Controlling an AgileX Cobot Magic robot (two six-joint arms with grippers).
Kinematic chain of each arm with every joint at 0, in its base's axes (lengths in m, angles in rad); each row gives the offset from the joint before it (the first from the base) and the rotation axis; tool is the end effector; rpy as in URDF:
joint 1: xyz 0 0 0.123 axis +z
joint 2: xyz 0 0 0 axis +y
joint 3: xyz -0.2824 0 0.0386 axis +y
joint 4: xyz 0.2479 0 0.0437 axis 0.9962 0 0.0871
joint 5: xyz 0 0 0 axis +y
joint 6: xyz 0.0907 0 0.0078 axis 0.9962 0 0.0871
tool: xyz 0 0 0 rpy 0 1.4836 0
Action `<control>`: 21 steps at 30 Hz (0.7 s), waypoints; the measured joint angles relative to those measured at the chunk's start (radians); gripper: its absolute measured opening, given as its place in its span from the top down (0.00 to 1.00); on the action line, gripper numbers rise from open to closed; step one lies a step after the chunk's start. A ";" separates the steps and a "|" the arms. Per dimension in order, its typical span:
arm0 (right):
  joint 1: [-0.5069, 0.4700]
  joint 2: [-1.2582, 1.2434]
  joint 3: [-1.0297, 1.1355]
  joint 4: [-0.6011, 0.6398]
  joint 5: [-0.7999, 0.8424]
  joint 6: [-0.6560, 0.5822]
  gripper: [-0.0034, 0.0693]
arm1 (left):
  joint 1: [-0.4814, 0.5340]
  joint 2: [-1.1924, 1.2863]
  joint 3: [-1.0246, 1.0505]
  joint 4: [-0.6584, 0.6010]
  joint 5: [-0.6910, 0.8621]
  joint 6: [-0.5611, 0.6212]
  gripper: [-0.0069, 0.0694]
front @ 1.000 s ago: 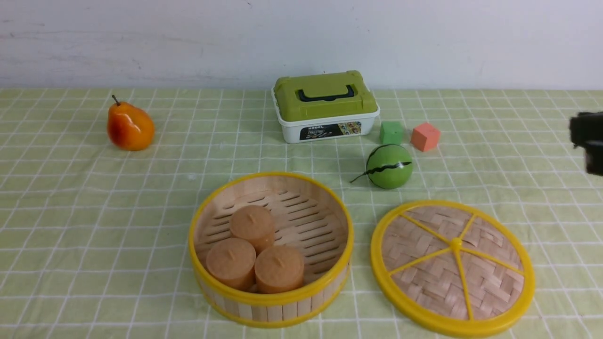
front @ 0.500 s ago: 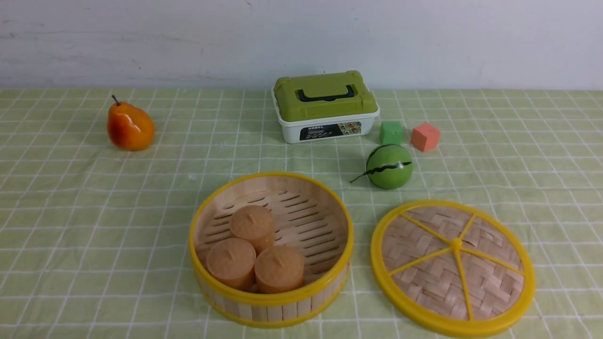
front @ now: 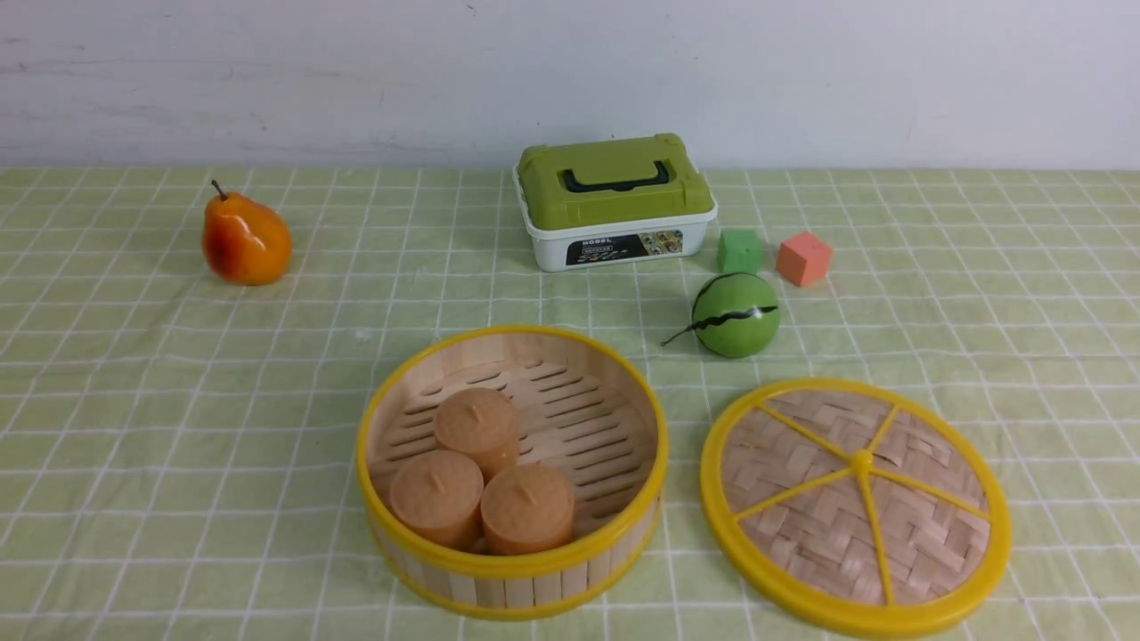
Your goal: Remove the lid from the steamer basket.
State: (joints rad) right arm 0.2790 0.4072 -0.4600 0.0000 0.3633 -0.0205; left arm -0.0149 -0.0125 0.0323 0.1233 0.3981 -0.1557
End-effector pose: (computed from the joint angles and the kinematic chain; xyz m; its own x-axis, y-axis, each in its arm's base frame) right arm 0.0865 0.0248 0.3067 -0.2072 -0.0807 -0.9750 -0.2797 0.9599 -0.0200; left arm 0.0520 0.0036 0.1674 -0.3206 -0.0371 -0.9465 -0.0437 0.9987 -0.0244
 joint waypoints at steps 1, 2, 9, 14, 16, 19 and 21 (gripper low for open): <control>0.000 -0.004 0.029 0.007 -0.032 0.000 0.96 | 0.000 0.000 0.000 0.000 0.000 0.000 0.60; -0.003 -0.049 0.148 0.045 -0.139 0.000 0.96 | 0.000 0.000 0.000 0.000 0.000 0.000 0.60; -0.154 -0.251 0.433 0.075 -0.267 0.034 0.96 | 0.000 0.000 0.000 0.000 0.000 0.000 0.60; -0.303 -0.386 0.485 0.000 -0.179 0.158 0.95 | 0.000 0.000 0.000 0.000 0.000 0.000 0.60; -0.313 -0.411 0.485 -0.011 -0.115 0.182 0.94 | 0.000 0.000 0.000 0.000 0.000 0.000 0.60; -0.316 -0.418 0.486 -0.006 -0.036 0.196 0.94 | 0.000 0.000 0.000 0.000 0.000 0.000 0.60; -0.316 -0.418 0.484 0.000 -0.002 0.196 0.94 | 0.000 0.000 0.000 0.000 0.000 0.000 0.60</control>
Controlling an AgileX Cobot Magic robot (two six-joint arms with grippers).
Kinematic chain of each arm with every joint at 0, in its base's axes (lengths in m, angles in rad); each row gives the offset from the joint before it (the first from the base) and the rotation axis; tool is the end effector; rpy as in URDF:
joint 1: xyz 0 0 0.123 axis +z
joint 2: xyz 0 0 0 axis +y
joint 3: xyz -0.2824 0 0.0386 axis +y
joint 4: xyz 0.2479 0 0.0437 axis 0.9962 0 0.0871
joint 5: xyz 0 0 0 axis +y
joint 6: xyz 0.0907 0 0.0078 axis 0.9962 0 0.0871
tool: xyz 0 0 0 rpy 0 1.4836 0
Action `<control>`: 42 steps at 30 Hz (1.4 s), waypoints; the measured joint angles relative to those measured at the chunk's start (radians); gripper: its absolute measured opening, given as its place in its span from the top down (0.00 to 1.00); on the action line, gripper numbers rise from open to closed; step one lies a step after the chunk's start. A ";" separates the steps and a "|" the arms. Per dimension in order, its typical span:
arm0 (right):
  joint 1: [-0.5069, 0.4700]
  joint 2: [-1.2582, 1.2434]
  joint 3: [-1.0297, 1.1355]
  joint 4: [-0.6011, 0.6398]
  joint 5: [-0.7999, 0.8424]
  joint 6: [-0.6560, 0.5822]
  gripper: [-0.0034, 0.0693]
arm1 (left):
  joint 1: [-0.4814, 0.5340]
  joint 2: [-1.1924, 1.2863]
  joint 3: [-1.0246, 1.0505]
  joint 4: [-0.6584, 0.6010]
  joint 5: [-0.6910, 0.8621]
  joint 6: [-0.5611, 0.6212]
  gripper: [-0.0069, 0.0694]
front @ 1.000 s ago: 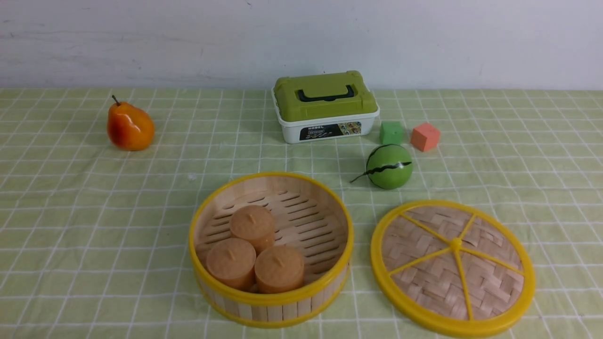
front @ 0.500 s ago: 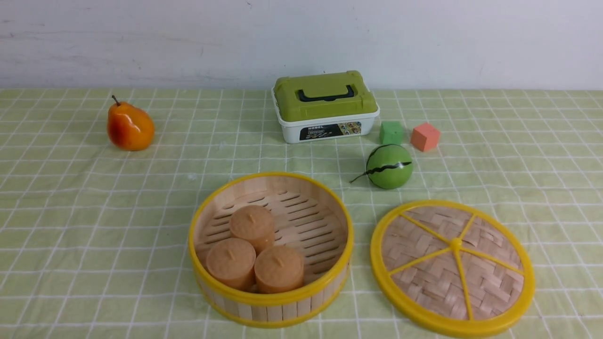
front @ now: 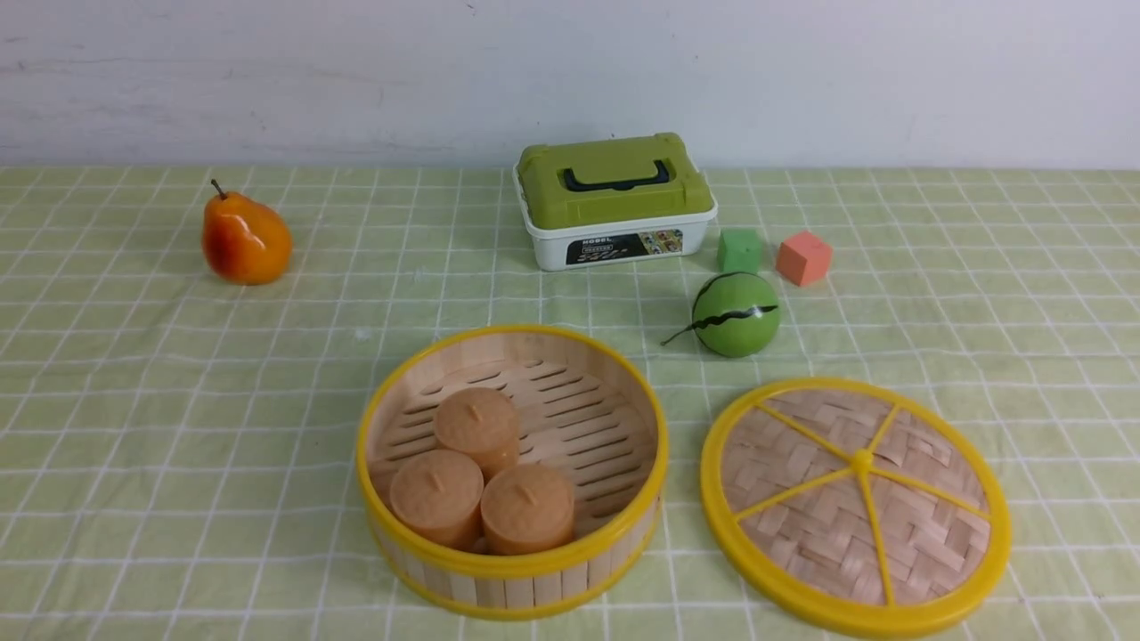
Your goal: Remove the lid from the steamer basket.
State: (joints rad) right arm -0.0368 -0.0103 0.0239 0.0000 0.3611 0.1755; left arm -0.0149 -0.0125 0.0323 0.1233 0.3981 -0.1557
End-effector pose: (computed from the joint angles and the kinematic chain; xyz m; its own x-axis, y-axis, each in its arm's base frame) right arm 0.0529 -0.0019 0.1731 -0.2726 0.1848 -0.9442 0.0857 0.9822 0.1674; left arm 0.0520 0.0036 0.1674 -0.3206 -0.0371 -0.9465 -0.0437 0.9987 -0.0244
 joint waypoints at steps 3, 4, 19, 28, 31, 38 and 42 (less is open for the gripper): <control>0.000 0.000 -0.005 0.011 0.021 0.000 0.93 | 0.000 0.000 0.000 0.000 0.000 0.000 0.60; -0.001 0.000 -0.006 0.011 0.025 0.000 0.93 | 0.000 0.000 0.000 0.000 0.000 0.000 0.60; -0.002 0.000 -0.006 0.016 0.029 0.000 0.92 | 0.000 0.000 0.000 0.000 0.000 0.000 0.60; -0.002 0.000 -0.006 0.016 0.029 0.000 0.91 | 0.000 0.000 0.000 0.000 0.000 0.000 0.60; -0.002 0.000 -0.006 0.016 0.029 0.000 0.91 | 0.000 0.000 0.000 0.000 0.000 0.000 0.60; -0.002 0.000 -0.006 0.016 0.029 0.000 0.90 | 0.000 0.000 0.000 0.000 0.000 0.000 0.60; -0.002 0.000 -0.006 0.016 0.029 0.000 0.90 | 0.000 0.000 0.000 0.000 0.000 0.000 0.60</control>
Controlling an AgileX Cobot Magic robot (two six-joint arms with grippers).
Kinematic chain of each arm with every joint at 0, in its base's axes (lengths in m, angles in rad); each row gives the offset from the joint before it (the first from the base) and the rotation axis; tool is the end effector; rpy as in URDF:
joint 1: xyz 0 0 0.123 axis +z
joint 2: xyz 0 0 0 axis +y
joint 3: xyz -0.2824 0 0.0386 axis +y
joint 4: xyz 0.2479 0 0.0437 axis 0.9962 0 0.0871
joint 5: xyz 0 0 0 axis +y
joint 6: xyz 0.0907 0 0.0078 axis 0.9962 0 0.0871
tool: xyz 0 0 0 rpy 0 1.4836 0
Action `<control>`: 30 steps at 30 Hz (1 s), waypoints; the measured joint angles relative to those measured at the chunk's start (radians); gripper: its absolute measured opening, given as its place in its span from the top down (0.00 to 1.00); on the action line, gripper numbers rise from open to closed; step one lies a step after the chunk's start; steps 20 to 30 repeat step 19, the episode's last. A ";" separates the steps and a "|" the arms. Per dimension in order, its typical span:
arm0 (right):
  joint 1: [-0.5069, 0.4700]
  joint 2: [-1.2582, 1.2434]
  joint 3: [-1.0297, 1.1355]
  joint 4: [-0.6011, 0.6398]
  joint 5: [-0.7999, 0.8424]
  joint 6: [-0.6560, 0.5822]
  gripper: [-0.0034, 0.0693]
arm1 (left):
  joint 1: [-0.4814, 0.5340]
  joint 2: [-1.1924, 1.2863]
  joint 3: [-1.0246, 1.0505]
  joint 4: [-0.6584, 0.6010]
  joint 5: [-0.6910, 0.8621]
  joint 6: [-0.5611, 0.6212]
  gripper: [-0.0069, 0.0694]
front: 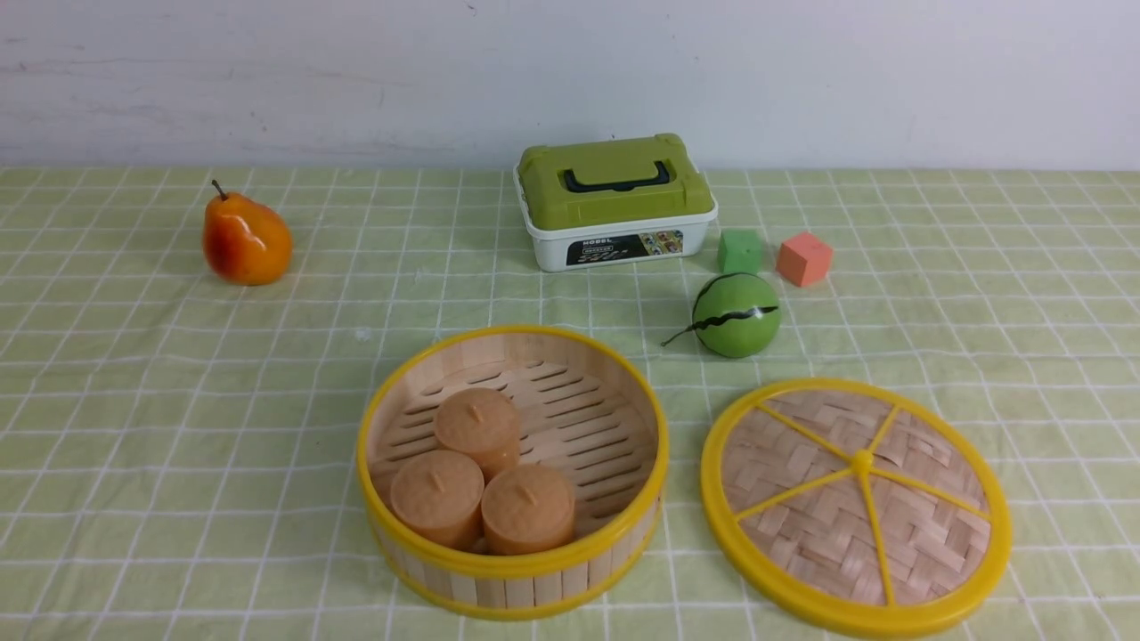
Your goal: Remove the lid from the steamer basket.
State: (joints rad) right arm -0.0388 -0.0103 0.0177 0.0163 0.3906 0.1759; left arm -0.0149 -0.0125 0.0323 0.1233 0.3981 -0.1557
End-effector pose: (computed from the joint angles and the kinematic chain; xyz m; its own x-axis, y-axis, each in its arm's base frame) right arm 0.0521 -0.0015 0.1726 -0.2938 0.2014 -0.9344 0.0903 0.9790 0.1826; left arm 0.0520 0.0036 0.1674 -0.3206 -0.0371 -0.9465 -0.0437 0.9987 -0.0244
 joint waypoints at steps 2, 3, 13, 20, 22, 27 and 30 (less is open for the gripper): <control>0.000 0.000 0.000 0.000 0.000 0.001 0.89 | 0.000 0.000 0.000 0.000 0.000 0.000 0.60; 0.000 0.000 0.000 0.000 0.000 0.001 0.89 | 0.000 0.000 0.000 0.000 0.000 0.000 0.60; 0.000 0.000 0.000 0.000 0.000 0.001 0.87 | 0.000 0.000 0.000 0.000 0.000 0.000 0.60; 0.000 0.000 0.000 0.000 0.000 0.001 0.86 | 0.000 0.000 0.000 0.000 0.000 0.000 0.60; 0.000 0.000 0.000 0.000 0.000 0.001 0.86 | 0.000 0.000 0.000 0.000 0.000 0.000 0.60; 0.000 0.000 0.000 0.000 0.000 0.001 0.86 | 0.000 0.000 0.000 0.000 0.000 0.000 0.60; 0.000 0.000 0.000 0.000 0.000 0.001 0.86 | 0.000 0.000 0.000 0.000 0.000 0.000 0.60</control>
